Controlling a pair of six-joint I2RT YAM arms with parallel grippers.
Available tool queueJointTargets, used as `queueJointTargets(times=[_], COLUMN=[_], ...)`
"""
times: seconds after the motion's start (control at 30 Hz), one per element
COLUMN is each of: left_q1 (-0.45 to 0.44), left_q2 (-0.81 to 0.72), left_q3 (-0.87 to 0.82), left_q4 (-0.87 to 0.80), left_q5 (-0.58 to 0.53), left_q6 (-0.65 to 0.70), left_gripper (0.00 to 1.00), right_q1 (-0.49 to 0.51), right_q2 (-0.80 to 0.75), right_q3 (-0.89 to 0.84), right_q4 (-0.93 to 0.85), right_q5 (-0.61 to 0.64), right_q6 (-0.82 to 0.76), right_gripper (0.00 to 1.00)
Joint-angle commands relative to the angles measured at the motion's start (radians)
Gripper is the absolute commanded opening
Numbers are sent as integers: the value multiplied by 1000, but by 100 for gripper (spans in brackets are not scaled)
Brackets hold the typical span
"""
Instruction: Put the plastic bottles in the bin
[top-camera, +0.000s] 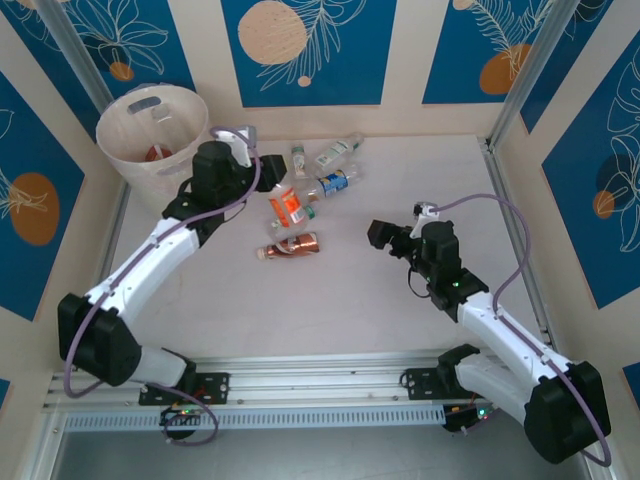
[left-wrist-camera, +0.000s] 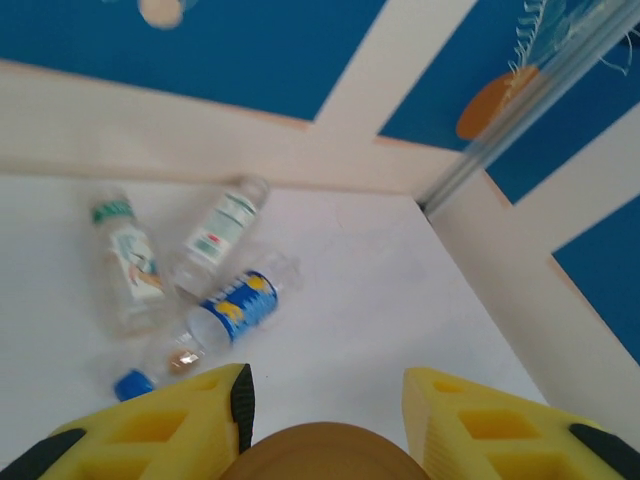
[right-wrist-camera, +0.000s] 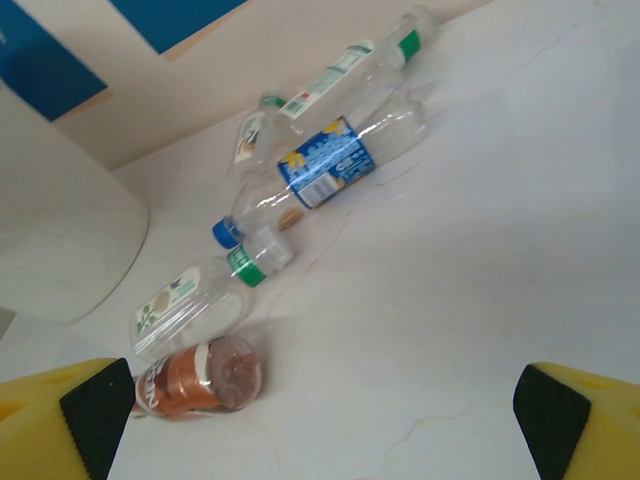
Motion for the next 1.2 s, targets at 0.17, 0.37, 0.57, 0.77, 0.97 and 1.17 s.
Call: queueJointTargets(times=[0.17, 0.37, 0.57, 0.77, 0.97, 1.17], left_q1=[30, 173, 369, 496, 534, 547], left_q2=[-101, -112, -47, 24, 123, 290], left_q3=[189, 291, 357, 420, 428, 560], left_q4=[-120, -163, -144, -132, -60, -186], left_q5=[-451, -534, -510, -376, -398, -251], left_q6=[294, 283, 262, 126, 51, -42], left_gripper=[0, 0, 0, 0, 0, 0], right_q1=[-18, -16, -12, -6, 3, 19], right_q2=[2, 24, 47, 58, 56, 54], right_q3=[-28, -31, -13, -1, 6, 12], right_q4=[80, 126, 119, 105, 90, 65], right_q5=[-11, -84, -109, -128, -125, -113], right_q6=[30, 8, 10, 28, 35, 53], right_gripper=[100, 100, 100, 100, 99, 100])
